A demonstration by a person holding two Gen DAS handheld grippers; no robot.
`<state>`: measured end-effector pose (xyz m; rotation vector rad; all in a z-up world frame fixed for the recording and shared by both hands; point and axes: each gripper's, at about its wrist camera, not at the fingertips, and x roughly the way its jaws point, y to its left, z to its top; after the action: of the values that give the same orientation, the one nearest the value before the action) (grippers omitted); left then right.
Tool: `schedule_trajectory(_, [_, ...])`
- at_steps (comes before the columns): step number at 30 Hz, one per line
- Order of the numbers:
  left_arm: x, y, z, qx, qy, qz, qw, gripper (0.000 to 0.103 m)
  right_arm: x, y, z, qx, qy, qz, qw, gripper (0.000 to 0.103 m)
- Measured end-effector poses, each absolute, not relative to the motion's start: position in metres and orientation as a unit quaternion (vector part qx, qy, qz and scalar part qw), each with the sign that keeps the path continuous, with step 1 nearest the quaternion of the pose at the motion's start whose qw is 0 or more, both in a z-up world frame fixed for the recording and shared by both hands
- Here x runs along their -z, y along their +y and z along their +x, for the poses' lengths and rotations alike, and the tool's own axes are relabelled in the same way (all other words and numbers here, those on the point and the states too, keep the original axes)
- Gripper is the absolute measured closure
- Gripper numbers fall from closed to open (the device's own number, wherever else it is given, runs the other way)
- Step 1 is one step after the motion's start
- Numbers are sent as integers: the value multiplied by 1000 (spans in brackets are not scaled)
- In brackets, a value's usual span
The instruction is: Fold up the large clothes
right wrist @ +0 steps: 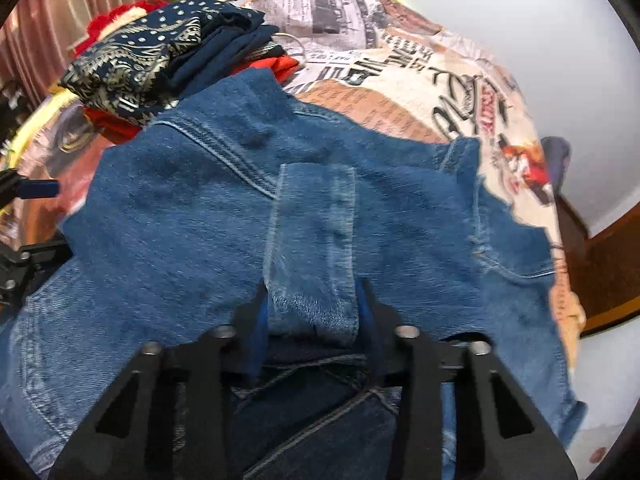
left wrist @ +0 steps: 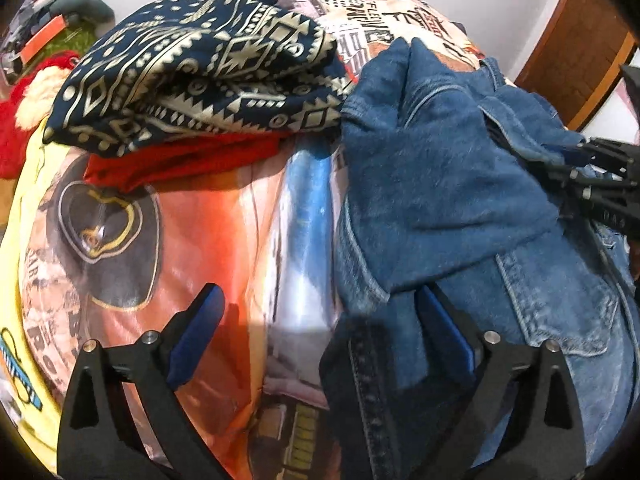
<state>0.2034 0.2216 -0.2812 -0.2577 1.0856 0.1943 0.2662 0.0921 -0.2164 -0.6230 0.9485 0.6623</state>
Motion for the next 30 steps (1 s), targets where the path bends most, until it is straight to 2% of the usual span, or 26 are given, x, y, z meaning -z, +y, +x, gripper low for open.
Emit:
schedule_trajectory(2, [282, 223, 198, -94, 516, -126, 842, 5, 210, 91, 262, -301, 431, -296, 797, 82])
schedule_trajectory(7, [284, 222, 199, -102, 523, -112, 839, 0, 162, 72, 269, -267, 380, -277, 841, 83])
schedule_trajectory(14, [289, 233, 227, -133, 538, -145, 820, 0, 58, -9, 285, -220, 307, -140, 915, 86])
schedule_trajectory(18, [290, 229, 232, -149, 533, -142, 821, 0, 28, -59, 277, -188, 287, -86, 935, 90])
schedule_trajectory(22, [291, 229, 235, -161, 531, -142, 820, 0, 52, -91, 272, -143, 311, -84, 936, 100])
schedule_trajectory(30, [286, 217, 234, -173, 535, -107, 820, 0, 129, -143, 262, -127, 420, -3, 899, 100])
